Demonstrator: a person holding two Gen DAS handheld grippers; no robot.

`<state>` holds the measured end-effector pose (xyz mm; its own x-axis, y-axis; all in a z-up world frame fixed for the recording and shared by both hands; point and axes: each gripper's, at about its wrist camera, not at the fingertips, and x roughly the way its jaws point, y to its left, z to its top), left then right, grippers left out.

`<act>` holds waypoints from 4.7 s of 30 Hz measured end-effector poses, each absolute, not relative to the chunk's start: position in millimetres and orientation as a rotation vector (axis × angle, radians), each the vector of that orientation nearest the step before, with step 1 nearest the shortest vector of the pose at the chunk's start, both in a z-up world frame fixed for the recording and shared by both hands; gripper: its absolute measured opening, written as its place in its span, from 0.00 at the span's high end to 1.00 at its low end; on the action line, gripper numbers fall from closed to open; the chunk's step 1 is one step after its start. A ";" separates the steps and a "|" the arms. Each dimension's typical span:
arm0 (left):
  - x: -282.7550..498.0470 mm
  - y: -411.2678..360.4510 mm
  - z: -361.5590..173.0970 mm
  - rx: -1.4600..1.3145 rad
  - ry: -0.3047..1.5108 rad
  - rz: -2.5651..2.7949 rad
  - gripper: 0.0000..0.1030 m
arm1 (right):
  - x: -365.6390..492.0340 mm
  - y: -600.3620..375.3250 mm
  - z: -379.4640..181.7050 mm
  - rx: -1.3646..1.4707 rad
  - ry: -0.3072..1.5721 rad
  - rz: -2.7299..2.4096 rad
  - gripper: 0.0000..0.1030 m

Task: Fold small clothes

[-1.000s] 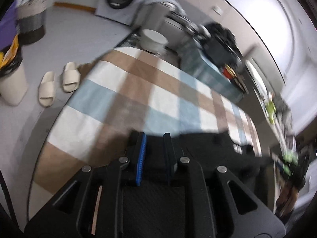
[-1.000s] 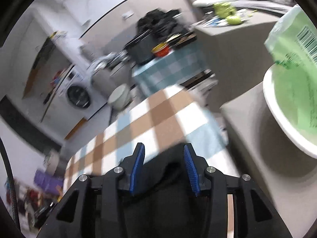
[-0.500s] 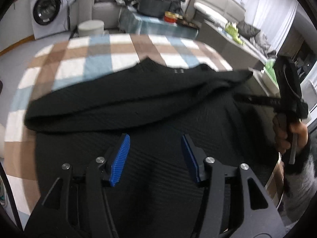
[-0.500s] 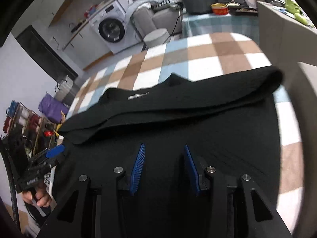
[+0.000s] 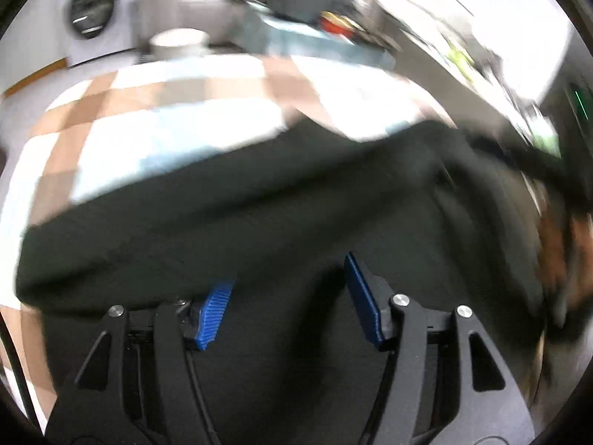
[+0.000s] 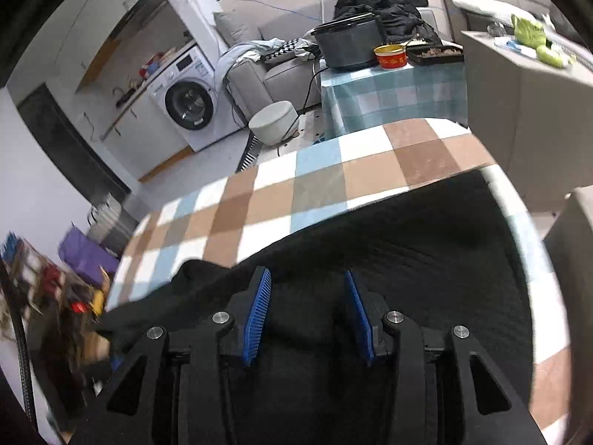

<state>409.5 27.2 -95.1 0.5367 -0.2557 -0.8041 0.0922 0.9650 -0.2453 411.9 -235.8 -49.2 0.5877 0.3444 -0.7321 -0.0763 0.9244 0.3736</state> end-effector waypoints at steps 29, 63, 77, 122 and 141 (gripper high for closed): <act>236.9 105.6 -62.1 -0.245 0.913 0.060 0.21 | 232.4 -297.7 -48.7 0.172 1.040 0.249 0.20; 178.3 102.4 -100.0 -0.409 0.939 -0.030 0.74 | 195.2 -328.3 -72.5 0.372 1.011 0.392 0.56; 138.2 120.0 -93.0 -0.391 0.927 -0.017 0.88 | 155.0 -309.7 -91.5 0.356 1.088 0.561 0.87; 122.7 136.5 -108.6 -0.416 0.938 0.036 0.78 | 121.7 -321.4 -78.4 0.305 1.112 0.563 0.91; 126.6 132.9 -108.1 -0.401 0.951 0.060 0.78 | 119.7 -346.4 -89.4 0.426 1.057 0.595 0.94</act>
<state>126.6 132.9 -108.1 0.5848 -0.1242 -0.8016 -0.2247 0.9247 -0.3072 119.7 -346.4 -89.4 0.3599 0.6404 -0.6785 -0.2483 0.7668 0.5919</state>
